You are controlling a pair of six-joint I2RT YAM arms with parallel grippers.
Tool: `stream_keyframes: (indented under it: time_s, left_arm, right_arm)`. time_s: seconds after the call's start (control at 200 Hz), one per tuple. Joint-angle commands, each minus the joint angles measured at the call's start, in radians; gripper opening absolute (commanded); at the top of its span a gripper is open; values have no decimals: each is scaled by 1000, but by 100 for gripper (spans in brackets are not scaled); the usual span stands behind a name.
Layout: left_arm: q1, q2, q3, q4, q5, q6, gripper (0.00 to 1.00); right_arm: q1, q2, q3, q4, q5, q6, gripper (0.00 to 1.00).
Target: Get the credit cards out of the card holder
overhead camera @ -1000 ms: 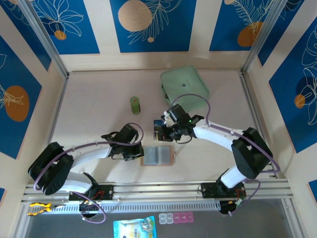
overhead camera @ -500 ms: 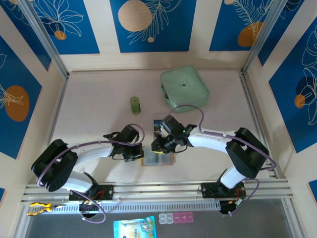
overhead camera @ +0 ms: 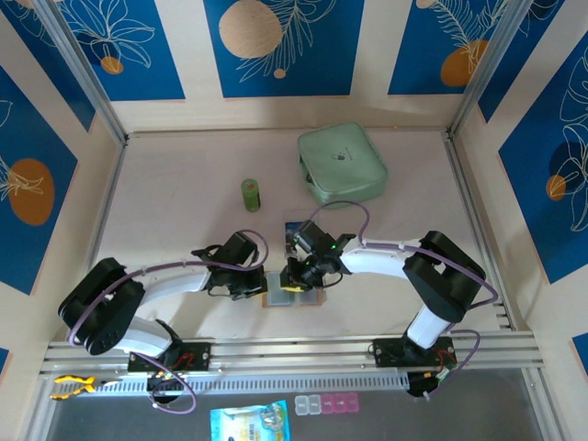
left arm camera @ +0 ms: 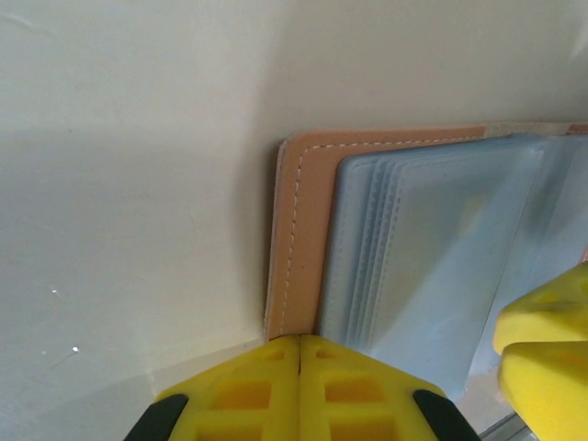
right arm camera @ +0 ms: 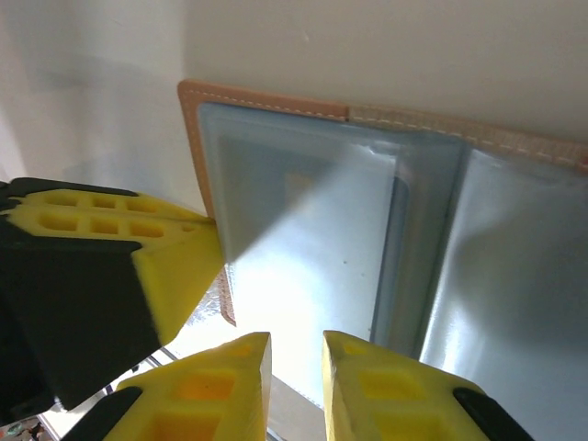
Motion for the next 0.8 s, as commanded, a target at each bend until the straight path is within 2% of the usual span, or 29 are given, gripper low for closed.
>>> stream_keyframes:
  time_s: [0.0, 0.49, 0.795]
  left_arm:
    - [10, 7, -21, -24, -1, 15, 5]
    - [10, 8, -14, -49, -7, 27, 5]
    - [10, -6, 12, -68, -13, 30, 5]
  right_arm:
    - [5, 25, 15, -23, 3, 11, 23]
    - [2, 1, 4, -112, 82, -7, 23]
    - [-16, -4, -20, -100, 65, -15, 23]
